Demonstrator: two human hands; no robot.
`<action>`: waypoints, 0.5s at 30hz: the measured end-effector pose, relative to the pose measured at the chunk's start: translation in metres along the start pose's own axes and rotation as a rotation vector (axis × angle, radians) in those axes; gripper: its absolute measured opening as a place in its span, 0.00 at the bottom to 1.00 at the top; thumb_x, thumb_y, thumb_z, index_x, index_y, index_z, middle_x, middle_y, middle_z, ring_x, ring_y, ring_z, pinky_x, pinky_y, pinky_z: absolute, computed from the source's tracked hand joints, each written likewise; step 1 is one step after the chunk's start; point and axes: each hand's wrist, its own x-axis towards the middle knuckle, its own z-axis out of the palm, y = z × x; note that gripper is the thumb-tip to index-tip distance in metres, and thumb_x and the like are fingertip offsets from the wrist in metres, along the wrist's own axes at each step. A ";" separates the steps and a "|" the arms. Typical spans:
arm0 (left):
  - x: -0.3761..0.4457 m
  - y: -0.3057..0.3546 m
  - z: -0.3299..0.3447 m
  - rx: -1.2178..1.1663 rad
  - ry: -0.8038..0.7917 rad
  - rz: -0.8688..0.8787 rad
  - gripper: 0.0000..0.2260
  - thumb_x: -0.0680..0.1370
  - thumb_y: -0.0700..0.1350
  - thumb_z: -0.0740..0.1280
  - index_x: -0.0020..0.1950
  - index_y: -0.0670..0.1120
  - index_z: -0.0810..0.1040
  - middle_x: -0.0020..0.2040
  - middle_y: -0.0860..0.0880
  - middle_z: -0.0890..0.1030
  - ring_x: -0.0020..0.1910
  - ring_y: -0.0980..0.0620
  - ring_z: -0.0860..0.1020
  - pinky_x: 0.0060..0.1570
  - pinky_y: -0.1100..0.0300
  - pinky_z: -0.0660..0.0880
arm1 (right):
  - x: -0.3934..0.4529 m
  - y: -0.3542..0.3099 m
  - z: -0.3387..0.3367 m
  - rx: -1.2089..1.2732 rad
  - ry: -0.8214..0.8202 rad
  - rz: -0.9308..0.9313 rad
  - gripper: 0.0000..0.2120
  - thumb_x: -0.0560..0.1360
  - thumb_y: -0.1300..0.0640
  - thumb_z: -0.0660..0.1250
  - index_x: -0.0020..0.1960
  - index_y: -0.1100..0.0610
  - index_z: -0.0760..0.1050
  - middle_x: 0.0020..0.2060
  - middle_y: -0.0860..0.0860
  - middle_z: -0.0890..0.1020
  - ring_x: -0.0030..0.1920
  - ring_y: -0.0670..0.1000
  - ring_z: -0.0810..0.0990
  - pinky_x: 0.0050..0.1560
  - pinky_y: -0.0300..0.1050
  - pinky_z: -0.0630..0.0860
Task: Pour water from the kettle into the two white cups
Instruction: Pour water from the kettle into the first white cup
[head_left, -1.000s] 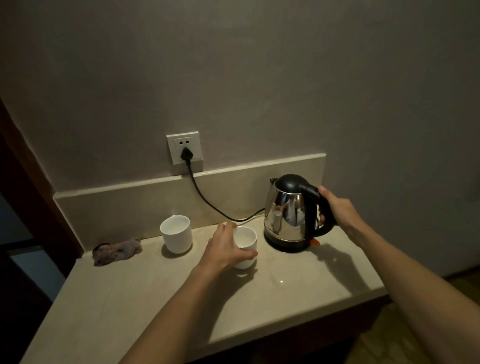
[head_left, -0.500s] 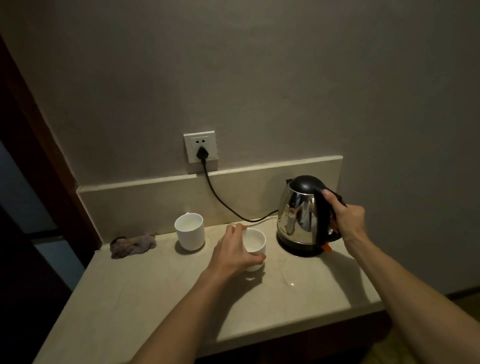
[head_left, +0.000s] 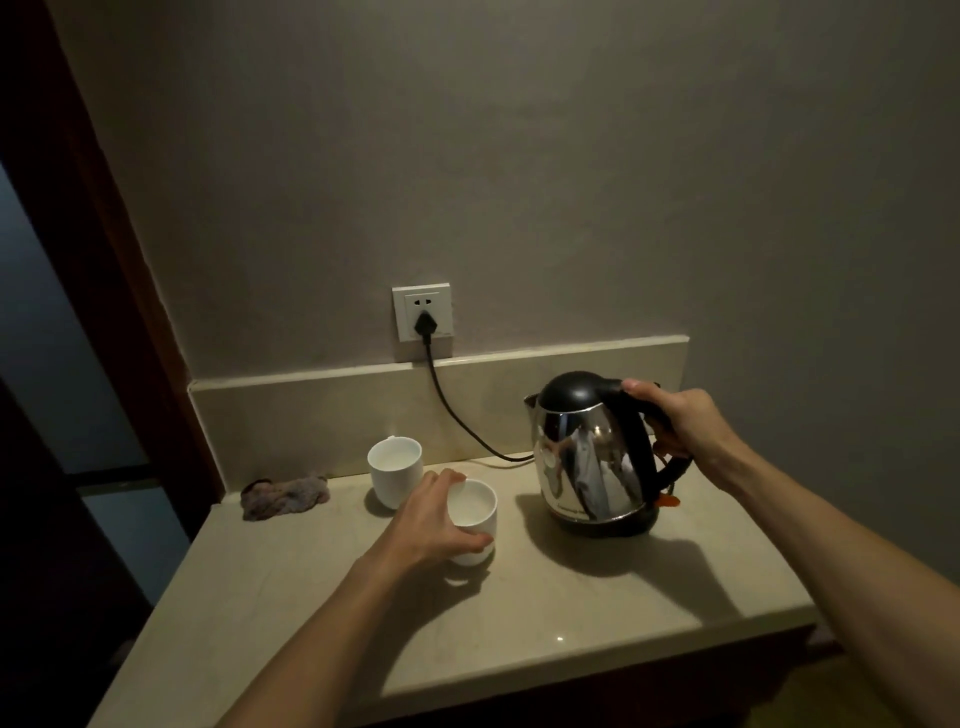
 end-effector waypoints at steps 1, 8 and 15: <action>-0.003 -0.002 -0.001 -0.006 -0.007 -0.002 0.37 0.62 0.63 0.78 0.67 0.54 0.70 0.59 0.54 0.74 0.56 0.53 0.74 0.57 0.55 0.75 | 0.000 -0.003 0.001 -0.020 -0.047 -0.003 0.25 0.66 0.36 0.73 0.27 0.56 0.72 0.22 0.49 0.67 0.23 0.47 0.64 0.27 0.41 0.65; -0.022 -0.010 -0.007 0.002 0.020 0.017 0.36 0.62 0.66 0.76 0.66 0.57 0.69 0.58 0.56 0.74 0.55 0.55 0.74 0.55 0.55 0.76 | -0.002 -0.010 0.018 -0.172 -0.284 0.048 0.27 0.67 0.35 0.74 0.22 0.53 0.71 0.23 0.49 0.66 0.24 0.47 0.61 0.27 0.39 0.61; -0.027 -0.011 -0.008 -0.009 0.028 0.036 0.38 0.63 0.66 0.77 0.69 0.56 0.69 0.60 0.56 0.74 0.56 0.54 0.74 0.56 0.55 0.77 | 0.009 -0.024 0.029 -0.345 -0.378 0.095 0.26 0.61 0.31 0.74 0.25 0.54 0.76 0.24 0.50 0.67 0.24 0.47 0.63 0.27 0.39 0.62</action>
